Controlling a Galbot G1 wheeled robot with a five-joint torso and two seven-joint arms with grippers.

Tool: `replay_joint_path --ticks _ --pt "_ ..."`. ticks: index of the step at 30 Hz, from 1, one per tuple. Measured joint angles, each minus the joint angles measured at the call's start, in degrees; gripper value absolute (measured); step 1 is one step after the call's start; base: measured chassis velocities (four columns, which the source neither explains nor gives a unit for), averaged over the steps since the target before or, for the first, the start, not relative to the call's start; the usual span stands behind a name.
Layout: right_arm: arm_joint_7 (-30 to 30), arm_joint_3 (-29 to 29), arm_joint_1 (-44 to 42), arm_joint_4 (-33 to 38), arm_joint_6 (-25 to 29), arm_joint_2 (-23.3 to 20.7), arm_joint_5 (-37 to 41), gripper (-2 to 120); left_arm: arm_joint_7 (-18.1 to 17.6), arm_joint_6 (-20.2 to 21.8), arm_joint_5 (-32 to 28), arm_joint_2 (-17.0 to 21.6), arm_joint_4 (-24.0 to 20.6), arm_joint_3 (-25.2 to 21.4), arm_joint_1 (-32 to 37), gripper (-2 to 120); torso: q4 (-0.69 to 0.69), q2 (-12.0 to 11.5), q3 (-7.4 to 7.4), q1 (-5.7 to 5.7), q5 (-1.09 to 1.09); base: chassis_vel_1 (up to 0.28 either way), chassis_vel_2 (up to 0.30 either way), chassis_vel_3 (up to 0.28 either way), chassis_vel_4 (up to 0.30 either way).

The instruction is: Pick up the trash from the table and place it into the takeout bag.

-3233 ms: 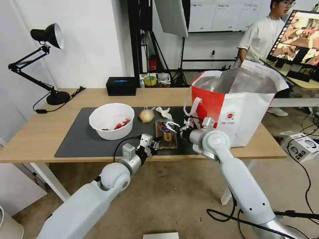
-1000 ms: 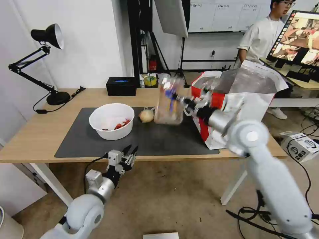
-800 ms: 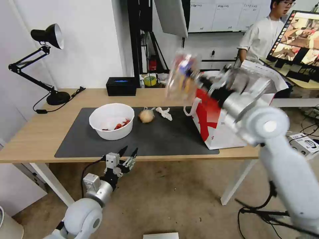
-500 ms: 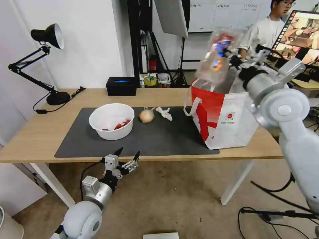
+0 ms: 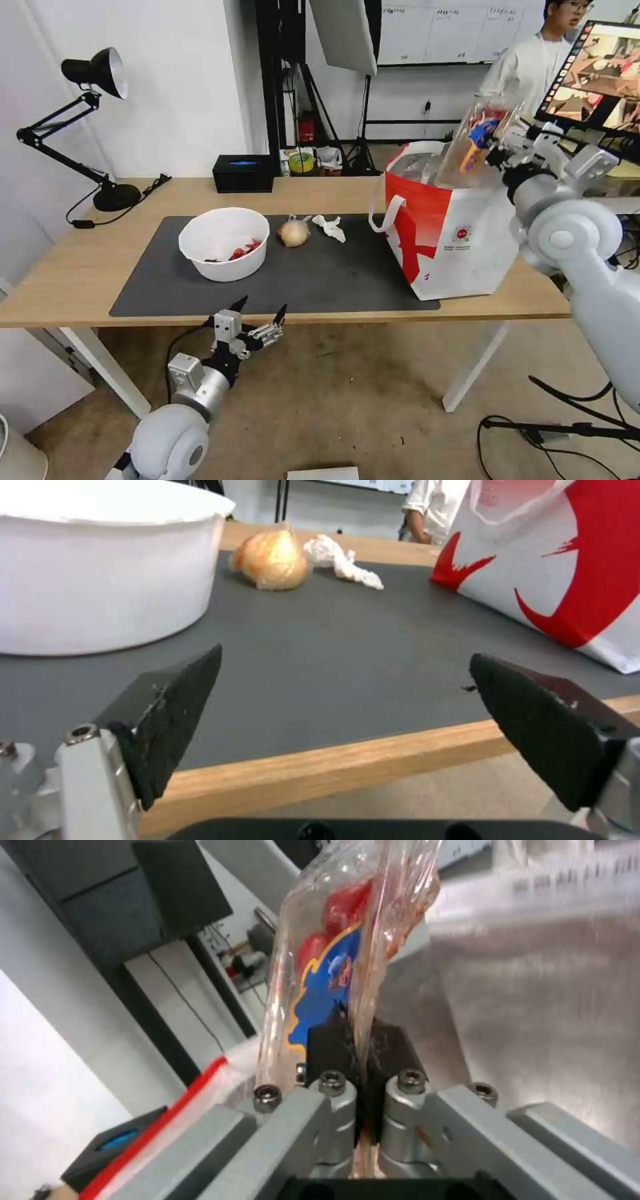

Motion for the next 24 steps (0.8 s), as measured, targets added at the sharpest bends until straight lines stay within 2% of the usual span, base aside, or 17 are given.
replay_joint_path --ticks 24 --pt "1.5 1.2 0.2 0.1 0.1 1.8 12.9 0 -0.2 0.1 1.3 -1.3 0.5 0.7 0.3 100 0.0 0.0 0.0 0.0 -0.01 0.0 0.0 0.0 0.0"
